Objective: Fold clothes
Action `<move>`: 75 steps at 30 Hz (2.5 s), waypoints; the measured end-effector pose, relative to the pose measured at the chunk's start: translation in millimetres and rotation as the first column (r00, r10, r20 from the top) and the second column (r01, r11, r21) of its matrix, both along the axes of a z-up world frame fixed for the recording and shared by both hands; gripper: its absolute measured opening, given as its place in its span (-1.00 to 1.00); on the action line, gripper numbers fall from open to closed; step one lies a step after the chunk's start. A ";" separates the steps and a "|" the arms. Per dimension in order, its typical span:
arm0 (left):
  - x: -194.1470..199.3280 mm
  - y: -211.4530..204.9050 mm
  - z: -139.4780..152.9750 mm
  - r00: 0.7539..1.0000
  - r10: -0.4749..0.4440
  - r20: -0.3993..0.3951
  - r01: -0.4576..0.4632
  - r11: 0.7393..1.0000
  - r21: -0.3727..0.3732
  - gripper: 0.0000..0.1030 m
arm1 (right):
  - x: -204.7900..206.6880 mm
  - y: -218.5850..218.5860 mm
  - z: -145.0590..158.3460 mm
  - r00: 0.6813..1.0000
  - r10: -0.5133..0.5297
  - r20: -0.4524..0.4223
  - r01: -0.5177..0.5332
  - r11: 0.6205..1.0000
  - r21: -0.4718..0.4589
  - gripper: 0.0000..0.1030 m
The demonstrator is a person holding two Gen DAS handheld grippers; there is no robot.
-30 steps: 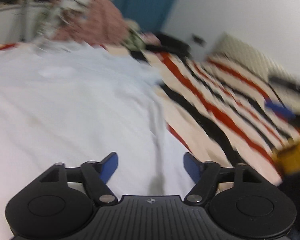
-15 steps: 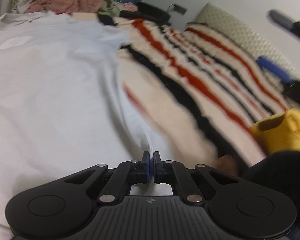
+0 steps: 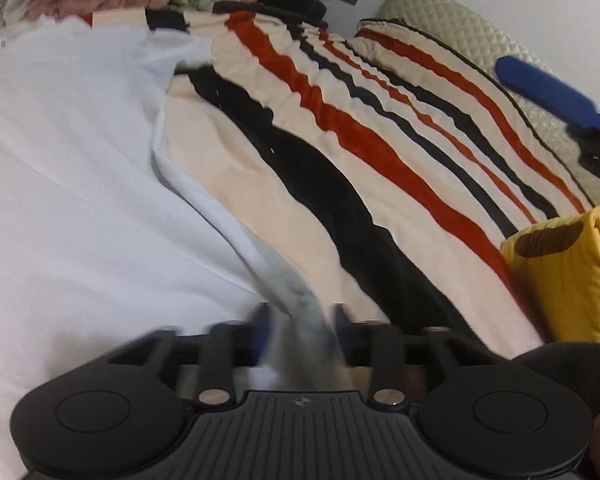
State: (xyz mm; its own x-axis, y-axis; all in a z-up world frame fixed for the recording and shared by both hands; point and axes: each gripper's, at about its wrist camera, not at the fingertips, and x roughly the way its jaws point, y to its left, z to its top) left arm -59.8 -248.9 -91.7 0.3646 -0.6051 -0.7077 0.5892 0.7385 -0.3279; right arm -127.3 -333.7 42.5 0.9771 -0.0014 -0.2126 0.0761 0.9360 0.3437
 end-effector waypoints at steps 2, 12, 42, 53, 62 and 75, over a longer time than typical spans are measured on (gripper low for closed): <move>2.5 13.1 13.3 0.999 0.016 0.040 -0.016 1.000 0.011 0.37 | 0.1 0.6 -0.6 1.000 0.004 -0.002 -0.004 1.000 -0.002 0.61; 17.2 85.8 76.6 0.942 0.176 0.285 -0.201 0.978 0.060 0.84 | 5.2 16.0 -0.5 1.000 0.010 -0.018 -0.011 0.998 -0.069 0.61; -2.8 170.9 90.6 0.794 0.455 0.403 -0.483 0.875 -0.035 0.99 | 47.4 55.5 -14.5 0.990 0.081 -0.114 -0.097 0.986 -0.138 0.57; -6.6 177.3 82.7 0.762 0.500 0.413 -0.537 0.843 -0.029 0.99 | 108.1 44.9 -22.5 0.984 0.046 -0.170 -0.056 0.997 -0.054 0.57; 2.2 178.9 70.9 0.748 0.538 0.389 -0.584 0.812 -0.001 0.99 | 163.6 19.7 -46.3 0.975 0.035 -0.220 -0.012 0.994 0.106 0.57; 20.1 188.0 59.7 0.711 0.622 0.326 -0.658 0.753 -0.001 0.99 | 253.5 -44.9 -134.8 0.972 0.135 -0.191 0.005 0.805 0.593 0.19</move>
State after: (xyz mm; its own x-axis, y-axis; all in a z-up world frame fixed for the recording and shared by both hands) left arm -39.7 -60.9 -32.0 0.8319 -0.0772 -0.5495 0.0138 0.9928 -0.1186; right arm 126.2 -378.6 -92.3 0.9002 0.2537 -0.3539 0.1590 0.5651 0.8095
